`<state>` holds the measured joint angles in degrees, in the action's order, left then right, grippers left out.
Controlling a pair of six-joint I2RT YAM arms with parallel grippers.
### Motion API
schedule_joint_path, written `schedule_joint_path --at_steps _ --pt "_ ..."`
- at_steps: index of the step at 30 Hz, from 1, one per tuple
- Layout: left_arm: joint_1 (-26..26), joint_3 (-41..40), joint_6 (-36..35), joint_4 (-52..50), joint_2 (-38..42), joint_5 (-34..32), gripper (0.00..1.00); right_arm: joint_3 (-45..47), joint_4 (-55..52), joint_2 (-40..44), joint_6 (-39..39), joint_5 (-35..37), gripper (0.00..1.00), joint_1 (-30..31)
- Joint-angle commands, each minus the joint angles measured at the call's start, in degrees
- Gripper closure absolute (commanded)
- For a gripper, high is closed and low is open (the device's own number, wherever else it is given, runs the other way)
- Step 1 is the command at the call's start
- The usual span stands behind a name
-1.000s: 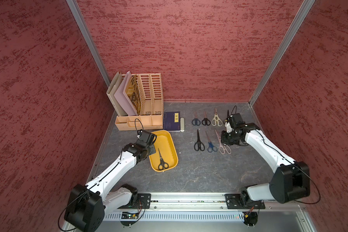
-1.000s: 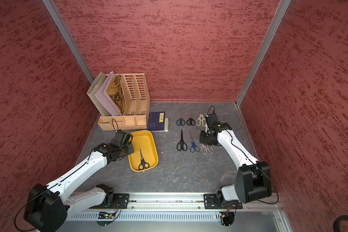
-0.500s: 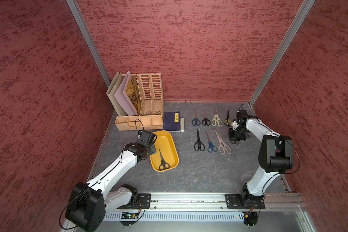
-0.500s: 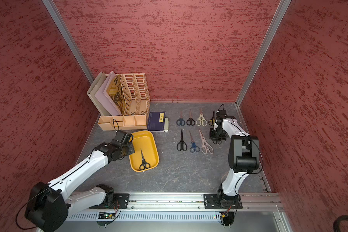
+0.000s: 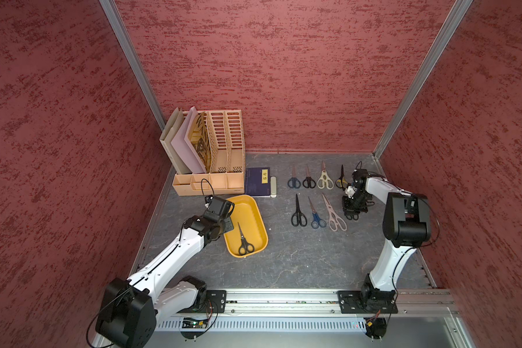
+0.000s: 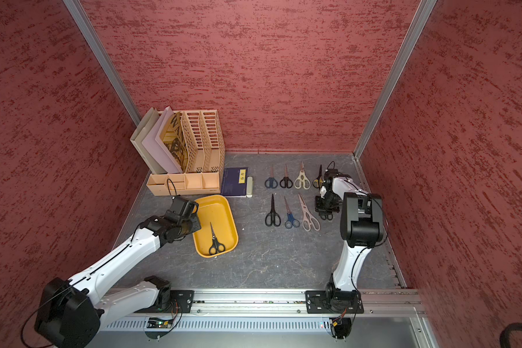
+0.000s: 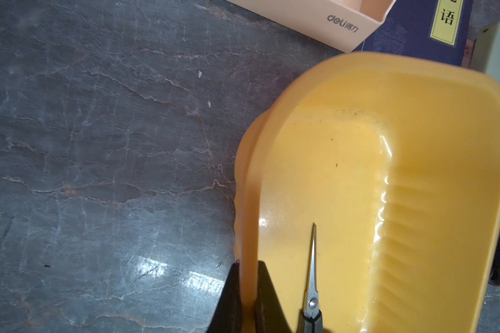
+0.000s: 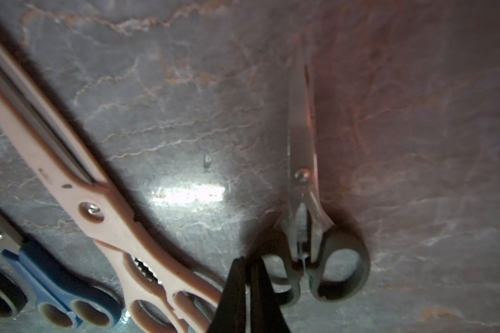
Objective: Take the scissors out of the storage box
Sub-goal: Place the scissors at the center of the board, then adjust the storage box at the center of the board.
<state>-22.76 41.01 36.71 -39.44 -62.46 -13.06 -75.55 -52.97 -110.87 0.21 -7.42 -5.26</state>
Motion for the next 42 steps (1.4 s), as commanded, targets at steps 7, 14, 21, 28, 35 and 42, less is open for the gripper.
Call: schedule_joint_path --at_steps 7,14,21,28,35,42 --pt "0.4 -1.1 0.6 1.0 0.9 -0.8 1.0 1.4 1.3 8.4 5.0 -0.4 0.66 0.0" --pt "0.9 0.4 2.6 -1.7 -1.5 5.4 1.0 4.5 1.3 23.8 19.3 -1.5 0.68 12.3" --pt "5.5 6.9 4.4 -10.3 -8.5 23.1 1.0 1.9 3.0 24.5 31.5 -3.2 0.7 33.7" --pt "8.7 8.7 0.8 -10.6 -15.7 41.9 1.0 -6.9 -2.7 20.0 31.8 -2.5 0.71 41.6" --pt "8.6 9.7 -1.2 -11.7 -16.6 39.7 1.0 -10.7 -4.1 18.5 31.7 -2.1 0.71 45.0" --pt "4.7 12.6 -4.5 -13.7 -16.8 26.2 1.0 -11.3 -1.6 16.8 31.8 -2.6 0.72 50.8"
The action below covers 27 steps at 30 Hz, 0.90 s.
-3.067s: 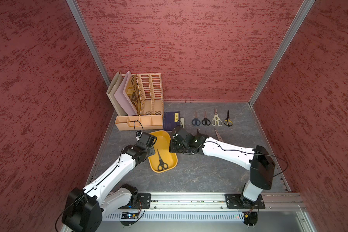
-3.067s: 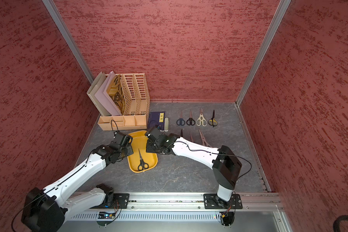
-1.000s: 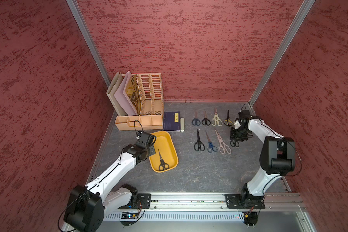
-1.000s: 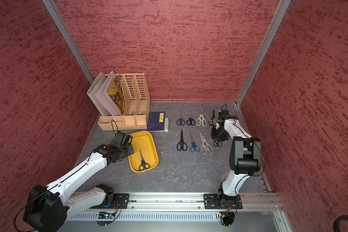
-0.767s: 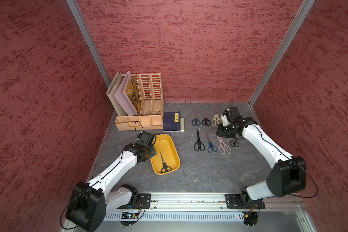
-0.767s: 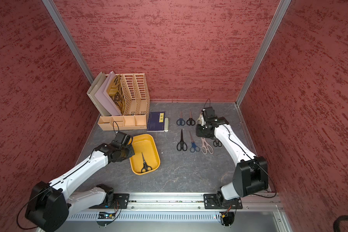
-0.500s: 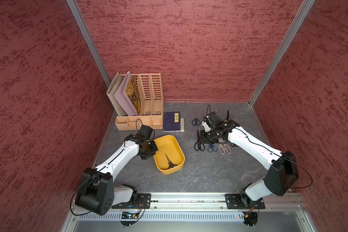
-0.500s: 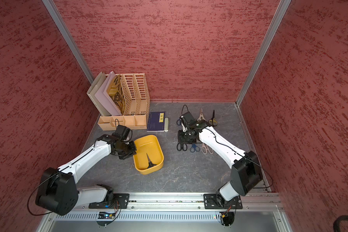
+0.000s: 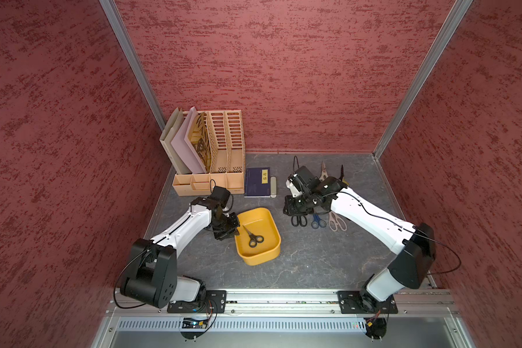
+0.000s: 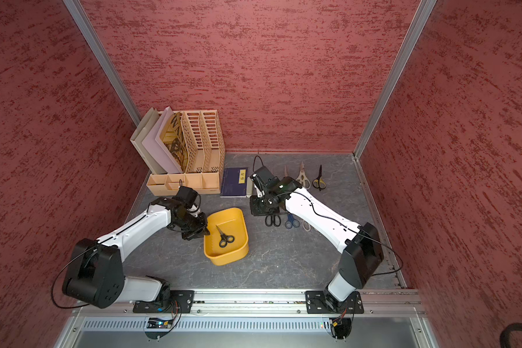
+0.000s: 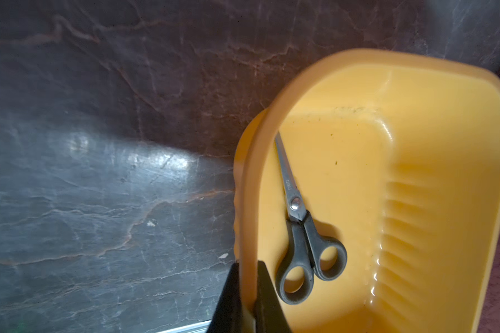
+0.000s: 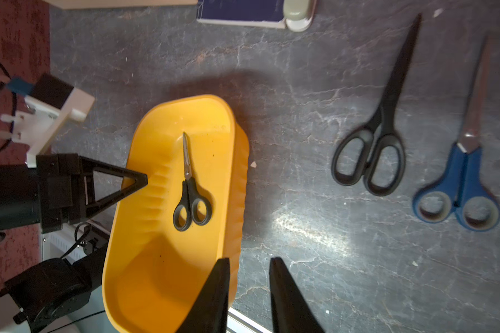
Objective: Take the scissors out of the storage box
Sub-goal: Adjust the storage box at the center of the board, then pick up the scissors from the storage box.
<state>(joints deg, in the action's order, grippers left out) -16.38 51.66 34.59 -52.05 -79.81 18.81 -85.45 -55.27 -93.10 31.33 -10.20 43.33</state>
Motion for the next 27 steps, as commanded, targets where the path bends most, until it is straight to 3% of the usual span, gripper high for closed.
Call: schedule_joint_path --at_steps 1,5,8,13,20,27 --pt "-3.0 2.0 -2.5 -1.0 0.7 -8.0 1.0 -1.4 1.5 -1.4 0.7 0.0 0.72 3.4" --pt "-9.2 -0.6 -2.1 3.7 1.7 -18.9 1.0 -0.7 5.6 -3.2 1.2 0.4 0.71 7.3" --pt "-11.4 -4.4 -0.4 8.2 3.0 -23.3 1.0 0.8 8.9 -4.8 2.4 1.1 0.71 9.6" --pt "-12.3 -9.1 1.7 13.4 6.8 -25.8 1.0 3.4 14.4 -7.2 3.3 2.1 0.7 13.5" --pt "-12.5 -9.6 0.4 14.4 7.2 -27.0 1.0 3.1 18.1 -13.8 2.4 2.6 0.68 17.9" --pt "-12.7 -10.8 0.0 14.5 7.4 -27.7 1.0 -4.0 11.4 -22.5 4.9 12.5 0.68 18.8"
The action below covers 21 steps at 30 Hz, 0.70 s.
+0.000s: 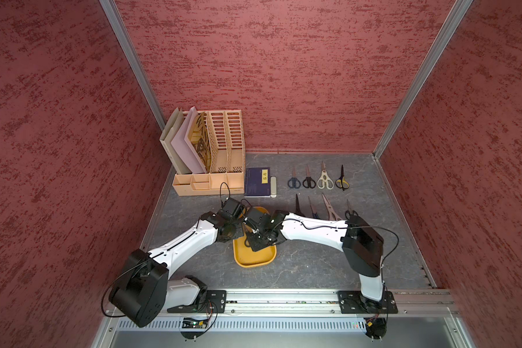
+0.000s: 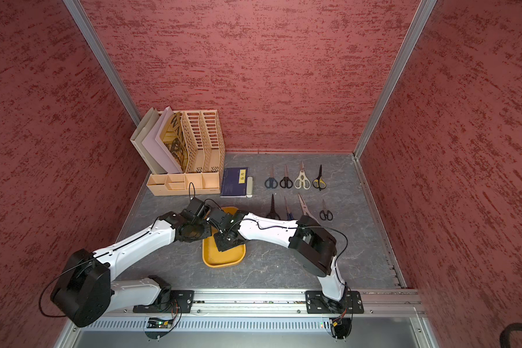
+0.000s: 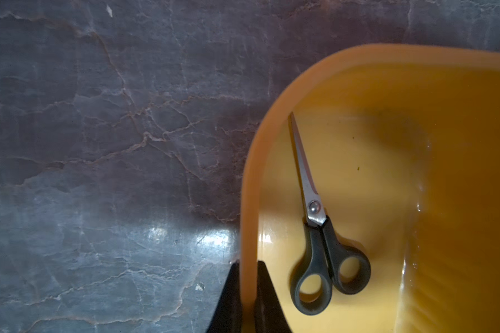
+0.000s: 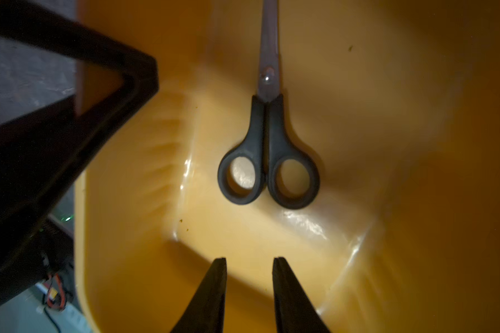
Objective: Take the scissors out of the storage box
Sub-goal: Pick up the scissors from the storage box.
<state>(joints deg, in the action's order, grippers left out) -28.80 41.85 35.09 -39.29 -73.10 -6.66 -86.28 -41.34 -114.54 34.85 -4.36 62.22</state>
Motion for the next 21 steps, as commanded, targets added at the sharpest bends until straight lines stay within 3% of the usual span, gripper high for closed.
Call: schedule_joint_path --at_steps 1,7,21 --pt "-0.3 -1.3 -0.5 1.7 0.9 -2.3 1.0 -4.1 -3.3 -2.0 1.4 8.0 0.68 -0.1" --pt "-0.3 -1.9 -0.3 0.7 2.9 -2.8 1.0 -5.9 -3.9 -3.8 3.4 11.0 0.72 -0.2" --pt "-0.3 -2.7 -0.5 0.5 5.8 -3.5 1.0 -3.7 1.5 -5.6 9.0 10.6 0.73 -0.4"
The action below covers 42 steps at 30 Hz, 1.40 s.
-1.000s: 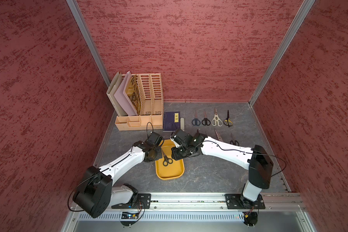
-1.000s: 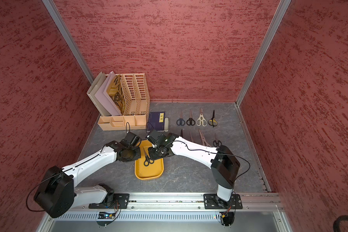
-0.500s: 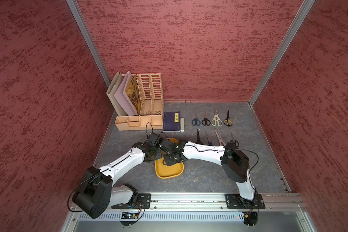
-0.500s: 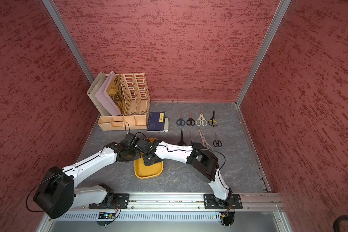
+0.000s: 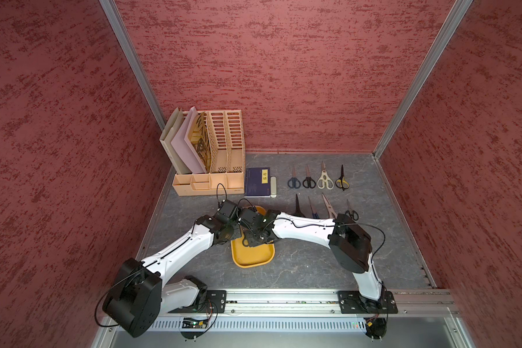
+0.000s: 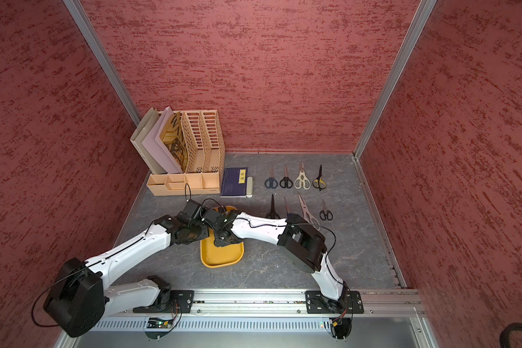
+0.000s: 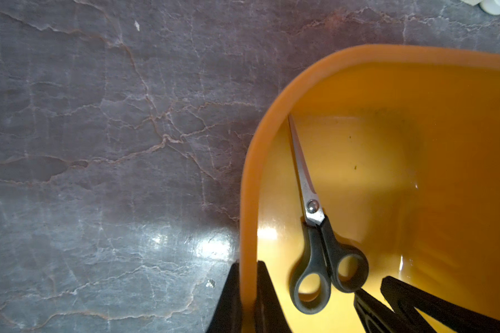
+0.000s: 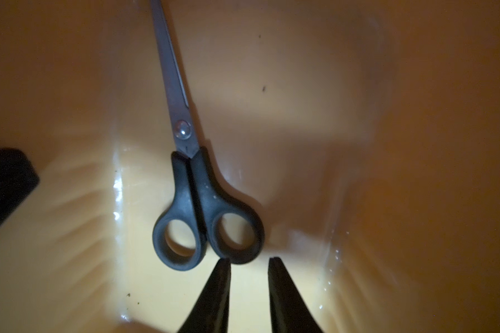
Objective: Take the scissors out of the storage box
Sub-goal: Pick up the scissors from the storage box.
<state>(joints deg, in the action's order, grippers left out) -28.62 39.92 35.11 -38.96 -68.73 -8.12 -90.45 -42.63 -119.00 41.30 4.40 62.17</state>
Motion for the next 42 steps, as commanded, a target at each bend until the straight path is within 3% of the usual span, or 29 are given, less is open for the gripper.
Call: schedule_joint_path --at_steps 1,23,30,35,42 --pt "-0.5 -0.8 -0.6 0.1 1.6 -2.1 1.0 0.8 3.3 -1.3 2.9 1.7 0.73 -0.5" --pt "-0.4 -1.2 -0.3 0.0 5.0 -2.5 1.0 0.1 0.8 -9.5 3.9 -1.9 0.74 -1.4" --pt "-0.4 -1.7 0.5 -0.5 5.4 -3.3 1.0 -1.1 0.0 -10.3 2.1 -2.3 1.0 -1.5" --pt "1.0 -2.3 1.8 -0.4 4.7 -3.9 1.0 -0.9 1.2 -7.3 0.3 -0.9 1.0 -1.4" --pt "7.1 -1.8 0.9 0.0 3.3 -1.4 1.0 -1.7 0.8 0.6 -1.7 1.9 1.0 -1.5"
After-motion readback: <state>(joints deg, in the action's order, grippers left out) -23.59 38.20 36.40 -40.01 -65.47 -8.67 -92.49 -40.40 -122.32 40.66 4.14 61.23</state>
